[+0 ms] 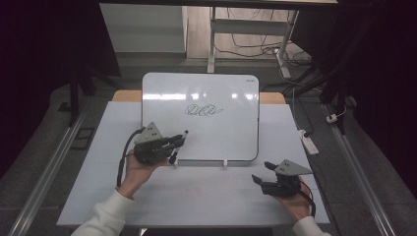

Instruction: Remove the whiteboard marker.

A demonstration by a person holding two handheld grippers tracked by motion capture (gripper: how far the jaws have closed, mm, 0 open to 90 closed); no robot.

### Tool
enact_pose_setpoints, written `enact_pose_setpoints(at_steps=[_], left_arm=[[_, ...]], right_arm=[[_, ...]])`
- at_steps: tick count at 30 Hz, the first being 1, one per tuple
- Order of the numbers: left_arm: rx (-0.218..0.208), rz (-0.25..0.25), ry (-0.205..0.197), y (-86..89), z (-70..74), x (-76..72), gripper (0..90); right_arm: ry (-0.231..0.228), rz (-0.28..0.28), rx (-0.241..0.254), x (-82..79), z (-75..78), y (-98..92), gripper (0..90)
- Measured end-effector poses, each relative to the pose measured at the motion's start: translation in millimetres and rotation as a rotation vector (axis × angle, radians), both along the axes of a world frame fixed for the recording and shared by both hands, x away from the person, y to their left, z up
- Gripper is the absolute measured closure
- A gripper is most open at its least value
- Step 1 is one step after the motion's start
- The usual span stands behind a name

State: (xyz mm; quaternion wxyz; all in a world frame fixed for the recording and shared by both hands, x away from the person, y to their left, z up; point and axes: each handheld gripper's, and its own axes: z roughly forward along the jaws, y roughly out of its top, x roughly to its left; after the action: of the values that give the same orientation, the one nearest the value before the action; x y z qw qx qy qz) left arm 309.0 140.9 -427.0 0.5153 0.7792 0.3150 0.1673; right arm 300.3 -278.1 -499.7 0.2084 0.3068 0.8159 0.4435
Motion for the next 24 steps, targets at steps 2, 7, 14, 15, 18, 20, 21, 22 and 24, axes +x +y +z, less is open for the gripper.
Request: enact_pose_setpoints(at_steps=[2,7,14,15,18,20,21,22,24], left_arm=[[0.006,-0.02,0.006,-8.3,-3.2,-0.6,81.4],[0.014,-0.046,0.015,-20.8,-7.6,-2.7,81.4],[0.031,-0.09,0.013,-39.3,-9.2,-4.3,81.4],[0.033,-0.095,0.013,-41.9,-9.4,-4.4,81.4],[0.045,-0.108,0.007,-49.0,-10.3,-5.1,81.4],[0.052,-0.115,0.004,-53.2,-11.1,-5.6,81.4],[0.053,-0.118,0.005,-55.2,-11.7,-6.0,81.3],[0.059,-0.12,0.002,-57.3,-12.2,-6.2,81.4],[0.061,-0.124,0.002,-61.7,-13.4,-6.7,81.4]], right_arm=[[0.007,0.005,0.007,-0.3,-0.2,2.1,30.1],[0.019,0.02,0.019,-1.4,1.6,7.9,29.8],[0.041,0.059,0.05,-3.1,5.7,21.5,29.8],[0.043,0.065,0.057,-3.2,6.8,24.3,29.8],[0.057,0.083,0.077,-3.3,10.1,34.5,30.4],[0.071,0.096,0.087,-2.5,11.6,42.3,30.8],[0.081,0.101,0.091,-2.0,12.0,46.3,31.0],[0.09,0.105,0.092,-1.5,12.2,50.2,31.3],[0.11,0.117,0.095,-0.6,12.1,57.7,31.8]])
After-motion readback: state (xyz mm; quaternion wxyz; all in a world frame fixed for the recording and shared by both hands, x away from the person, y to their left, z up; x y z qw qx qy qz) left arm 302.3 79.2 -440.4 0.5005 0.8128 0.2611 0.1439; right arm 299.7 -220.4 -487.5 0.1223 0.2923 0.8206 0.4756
